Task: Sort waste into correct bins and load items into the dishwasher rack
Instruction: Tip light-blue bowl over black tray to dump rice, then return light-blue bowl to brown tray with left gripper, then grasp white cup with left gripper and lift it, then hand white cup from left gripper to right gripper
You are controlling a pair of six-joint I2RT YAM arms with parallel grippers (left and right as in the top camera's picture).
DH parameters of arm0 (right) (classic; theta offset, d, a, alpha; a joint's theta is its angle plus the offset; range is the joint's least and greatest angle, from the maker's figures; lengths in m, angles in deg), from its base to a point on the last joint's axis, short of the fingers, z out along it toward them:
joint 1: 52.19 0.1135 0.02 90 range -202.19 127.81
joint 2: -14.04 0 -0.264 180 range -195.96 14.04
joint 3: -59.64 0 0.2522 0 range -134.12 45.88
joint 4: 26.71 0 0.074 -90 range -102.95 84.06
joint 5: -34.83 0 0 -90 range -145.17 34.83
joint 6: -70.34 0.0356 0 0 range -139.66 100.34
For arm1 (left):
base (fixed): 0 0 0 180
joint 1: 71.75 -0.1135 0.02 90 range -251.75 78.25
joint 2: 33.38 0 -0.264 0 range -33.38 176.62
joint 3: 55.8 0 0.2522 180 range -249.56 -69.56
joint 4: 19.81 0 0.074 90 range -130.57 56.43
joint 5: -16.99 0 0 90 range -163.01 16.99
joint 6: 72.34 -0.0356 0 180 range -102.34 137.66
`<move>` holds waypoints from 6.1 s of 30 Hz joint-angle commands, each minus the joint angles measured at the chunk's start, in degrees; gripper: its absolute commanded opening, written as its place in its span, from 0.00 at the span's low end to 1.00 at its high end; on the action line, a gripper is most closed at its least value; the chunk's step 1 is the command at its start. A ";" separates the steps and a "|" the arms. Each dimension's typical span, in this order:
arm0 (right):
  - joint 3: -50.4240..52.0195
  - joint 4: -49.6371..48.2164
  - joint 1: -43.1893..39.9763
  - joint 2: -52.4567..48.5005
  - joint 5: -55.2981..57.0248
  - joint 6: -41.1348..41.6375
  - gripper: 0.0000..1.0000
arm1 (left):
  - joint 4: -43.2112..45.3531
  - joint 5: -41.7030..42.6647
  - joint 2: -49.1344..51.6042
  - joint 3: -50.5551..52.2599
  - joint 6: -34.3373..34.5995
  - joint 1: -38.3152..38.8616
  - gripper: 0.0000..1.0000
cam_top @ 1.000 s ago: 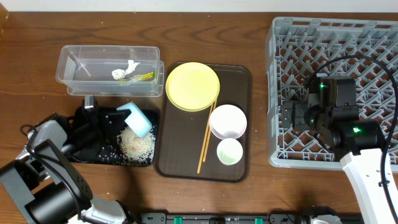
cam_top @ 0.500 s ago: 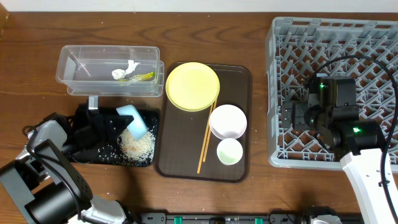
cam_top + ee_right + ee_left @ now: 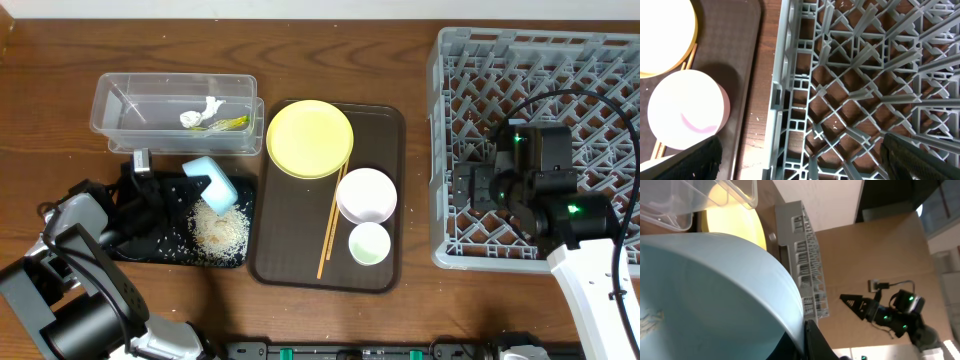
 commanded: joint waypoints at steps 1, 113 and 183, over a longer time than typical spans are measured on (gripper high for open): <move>-1.07 0.07 -0.31 0.04 -0.02 -0.57 0.99 | -0.07 2.23 0.17 0.09 8.44 -0.35 0.06; -1.07 -10.19 -0.33 -0.09 0.90 -0.57 0.99 | 21.73 -56.52 -25.53 -6.71 51.87 59.49 0.06; -11.85 -0.07 1.97 -15.32 -29.92 -19.58 0.41 | 32.46 -37.46 -9.99 -6.32 59.12 48.13 0.43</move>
